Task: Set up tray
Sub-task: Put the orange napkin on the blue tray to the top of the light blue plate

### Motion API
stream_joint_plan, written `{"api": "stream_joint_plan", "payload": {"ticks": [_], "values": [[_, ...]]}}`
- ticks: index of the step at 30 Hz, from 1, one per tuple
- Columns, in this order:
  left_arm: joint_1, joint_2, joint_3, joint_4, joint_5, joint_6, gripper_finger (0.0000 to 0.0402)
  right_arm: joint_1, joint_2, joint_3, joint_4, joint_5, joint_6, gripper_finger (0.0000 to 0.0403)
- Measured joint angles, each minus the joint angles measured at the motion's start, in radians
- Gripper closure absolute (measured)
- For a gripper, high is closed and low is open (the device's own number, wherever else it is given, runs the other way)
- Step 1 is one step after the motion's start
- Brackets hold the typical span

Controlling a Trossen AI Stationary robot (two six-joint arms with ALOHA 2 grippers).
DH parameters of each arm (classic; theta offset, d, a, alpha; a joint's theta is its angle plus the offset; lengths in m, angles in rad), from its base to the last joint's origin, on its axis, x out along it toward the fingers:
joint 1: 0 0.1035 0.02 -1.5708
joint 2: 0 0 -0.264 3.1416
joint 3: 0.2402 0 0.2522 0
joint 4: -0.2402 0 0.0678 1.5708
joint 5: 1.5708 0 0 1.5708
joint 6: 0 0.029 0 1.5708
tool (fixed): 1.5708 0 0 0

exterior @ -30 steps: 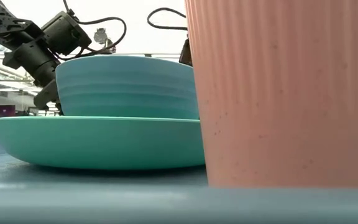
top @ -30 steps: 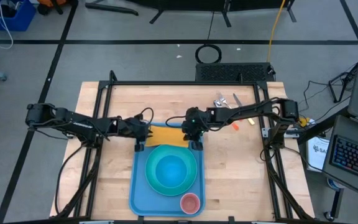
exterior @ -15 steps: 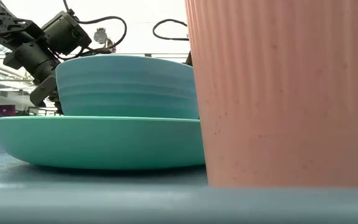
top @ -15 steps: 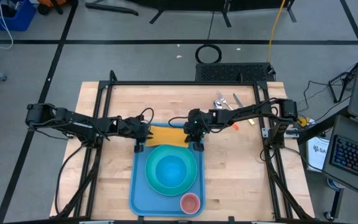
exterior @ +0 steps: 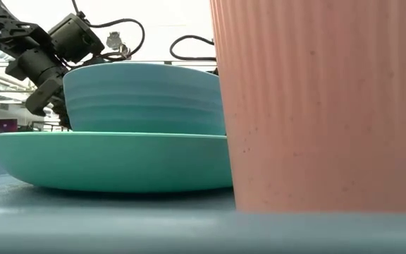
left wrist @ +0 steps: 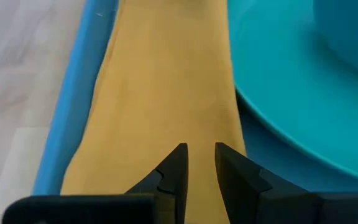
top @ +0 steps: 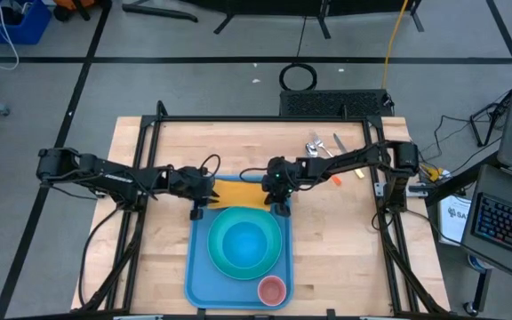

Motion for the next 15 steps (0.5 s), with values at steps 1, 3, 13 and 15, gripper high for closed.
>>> {"api": "stream_joint_plan", "payload": {"ticks": [1, 3, 13, 15], "values": [[0.002, 0.000, 0.000, 0.000, 0.005, -0.001, 0.0316, -0.003, 0.000, 0.000, 0.000, 0.000, 0.000, 0.0403], [0.007, 0.000, 0.000, -0.003, 0.010, 0.000, 0.0316, -0.010, 0.000, 0.000, -0.001, 0.005, 0.000, 0.0403], [0.024, 0.000, 0.000, -0.004, 0.008, 0.006, 0.0316, -0.032, 0.000, 0.000, -0.024, 0.084, 0.003, 0.0403], [0.024, 0.000, 0.000, -0.004, 0.006, 0.008, 0.0316, -0.032, 0.000, 0.000, -0.024, 0.115, 0.004, 0.0403]]}}
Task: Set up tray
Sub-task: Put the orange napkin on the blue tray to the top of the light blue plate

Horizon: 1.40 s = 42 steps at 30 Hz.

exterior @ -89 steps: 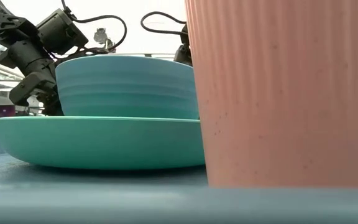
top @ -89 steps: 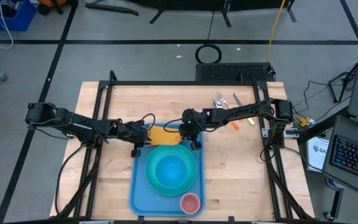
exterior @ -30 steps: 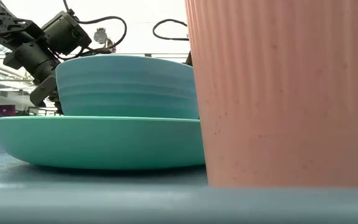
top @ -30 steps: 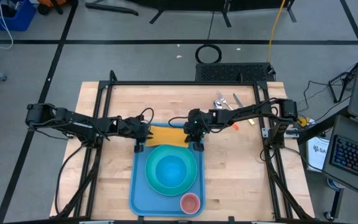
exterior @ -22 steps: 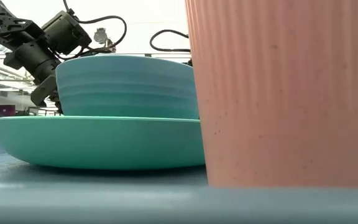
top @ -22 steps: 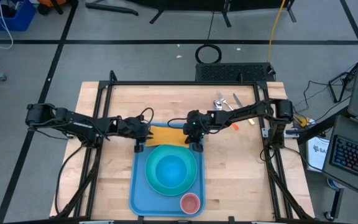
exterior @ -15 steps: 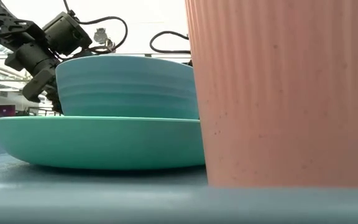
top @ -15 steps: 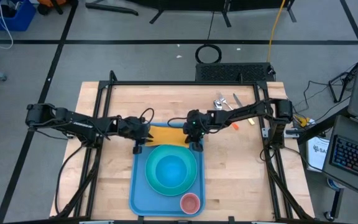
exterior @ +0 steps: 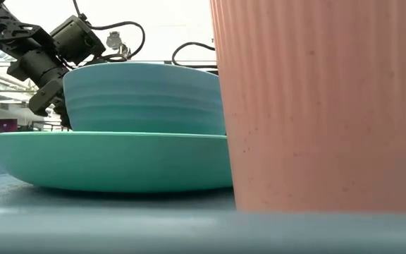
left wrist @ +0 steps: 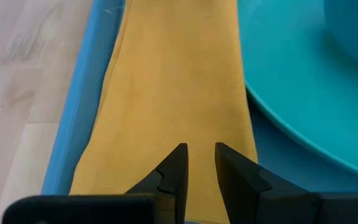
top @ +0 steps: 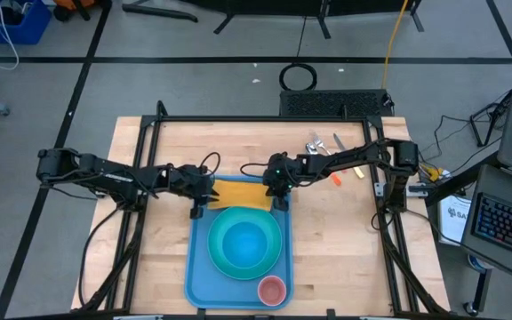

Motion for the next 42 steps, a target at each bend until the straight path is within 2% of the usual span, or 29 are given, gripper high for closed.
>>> {"api": "stream_joint_plan", "payload": {"ticks": [5, 7, 10, 13, 16, 21, 36, 42], "values": [[0.000, 0.000, 0.000, 0.019, -0.069, -0.012, 0.0316, -0.008, 0.000, 0.000, 0.011, 0.027, -0.003, 0.0403], [0.000, 0.000, 0.000, 0.035, -0.117, -0.020, 0.0316, -0.010, 0.000, 0.000, 0.024, 0.074, -0.002, 0.0403], [0.000, 0.000, 0.000, 0.039, -0.132, -0.028, 0.0316, -0.010, -0.007, 0.001, 0.024, 0.059, -0.020, 0.0403], [0.000, 0.000, 0.000, 0.038, -0.092, -0.039, 0.0316, -0.007, -0.030, 0.002, 0.048, -0.031, -0.015, 0.0403], [0.000, 0.000, 0.000, 0.037, -0.005, -0.057, 0.0316, -0.005, -0.034, 0.003, 0.060, -0.151, 0.023, 0.0403], [0.000, 0.000, 0.000, 0.018, 0.102, -0.061, 0.0316, 0.003, -0.025, 0.002, 0.030, -0.196, 0.063, 0.0403], [0.026, 0.000, 0.000, 0.013, 0.078, -0.083, 0.0316, 0.020, 0.072, 0.004, 0.036, -0.189, 0.105, 0.0403], [0.026, 0.002, 0.000, -0.003, 0.067, -0.087, 0.0316, 0.022, 0.074, 0.003, 0.055, -0.077, 0.112, 0.0403]]}}
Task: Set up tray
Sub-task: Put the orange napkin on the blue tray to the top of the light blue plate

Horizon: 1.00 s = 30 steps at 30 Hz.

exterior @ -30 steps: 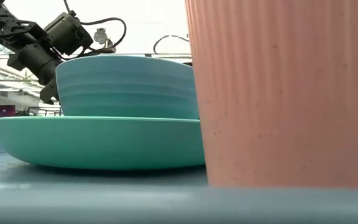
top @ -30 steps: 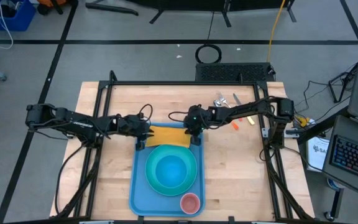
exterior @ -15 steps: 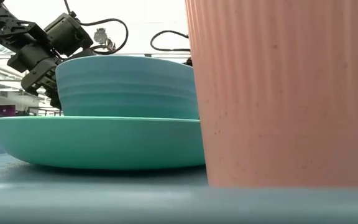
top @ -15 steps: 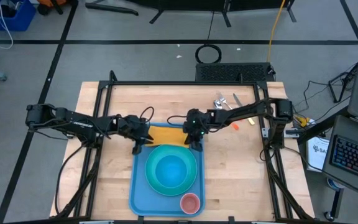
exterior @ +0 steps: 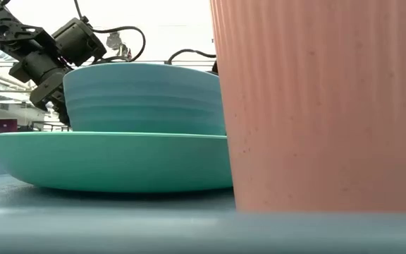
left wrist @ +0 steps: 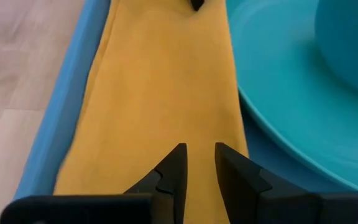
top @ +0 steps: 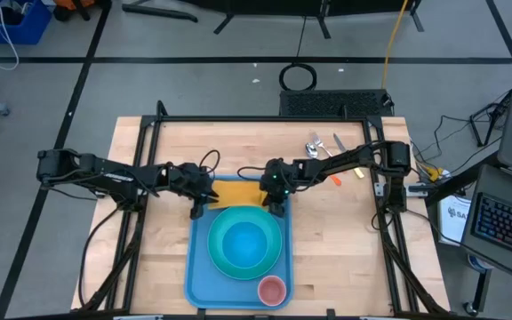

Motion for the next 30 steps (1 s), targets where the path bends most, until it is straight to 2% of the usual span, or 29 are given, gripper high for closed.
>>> {"api": "stream_joint_plan", "payload": {"ticks": [7, 13, 23, 27, 30], "values": [[0.000, 0.000, 0.000, 0.001, -0.028, -0.019, 0.0316, -0.001, -0.007, -0.001, -0.001, 0.070, 0.000, 0.0403], [0.000, 0.000, 0.000, 0.002, -0.097, -0.022, 0.0316, -0.005, -0.008, -0.001, 0.004, 0.168, 0.022, 0.0403], [0.000, 0.000, 0.000, -0.012, -0.072, -0.007, 0.0316, -0.007, -0.007, -0.003, -0.013, -0.110, 0.083, 0.0403], [0.000, 0.000, 0.000, -0.030, -0.061, 0.002, 0.0316, -0.007, -0.014, -0.003, -0.012, -0.126, 0.089, 0.0403], [0.000, 0.000, 0.000, -0.046, -0.061, 0.001, 0.0316, -0.005, -0.027, -0.004, -0.003, -0.076, 0.088, 0.0403]]}}
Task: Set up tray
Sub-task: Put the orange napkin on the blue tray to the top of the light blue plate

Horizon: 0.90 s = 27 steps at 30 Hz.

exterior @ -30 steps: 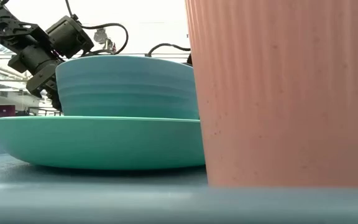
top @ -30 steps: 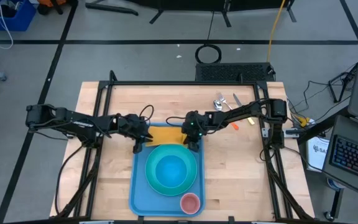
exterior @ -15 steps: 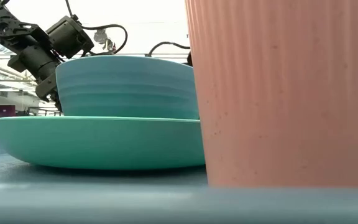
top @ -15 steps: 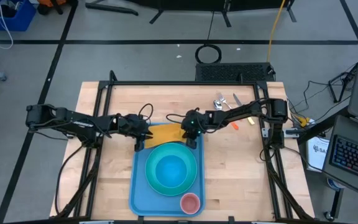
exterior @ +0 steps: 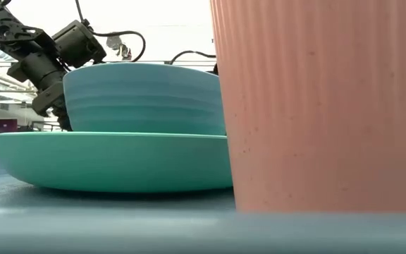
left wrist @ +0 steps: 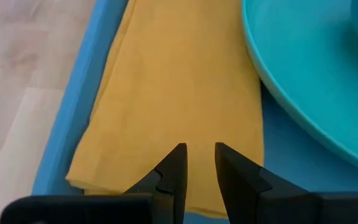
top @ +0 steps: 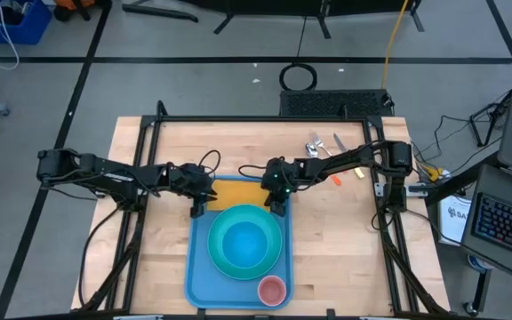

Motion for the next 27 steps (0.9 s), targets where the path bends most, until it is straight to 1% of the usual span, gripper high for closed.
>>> {"api": "stream_joint_plan", "payload": {"ticks": [5, 12, 21, 27], "values": [[0.000, 0.000, 0.000, -0.004, 0.004, -0.009, 0.0316, -0.003, -0.031, 0.000, 0.009, 0.041, -0.009, 0.0403], [0.000, 0.000, 0.000, -0.001, 0.047, -0.023, 0.0316, -0.015, -0.034, 0.000, 0.001, 0.041, -0.006, 0.0403], [0.000, 0.000, 0.000, -0.001, 0.047, -0.032, 0.0316, -0.020, -0.034, 0.000, -0.019, 0.127, -0.006, 0.0403], [0.000, 0.000, 0.000, 0.001, 0.047, -0.035, 0.0316, -0.029, -0.035, 0.001, -0.038, 0.203, 0.001, 0.0403]]}}
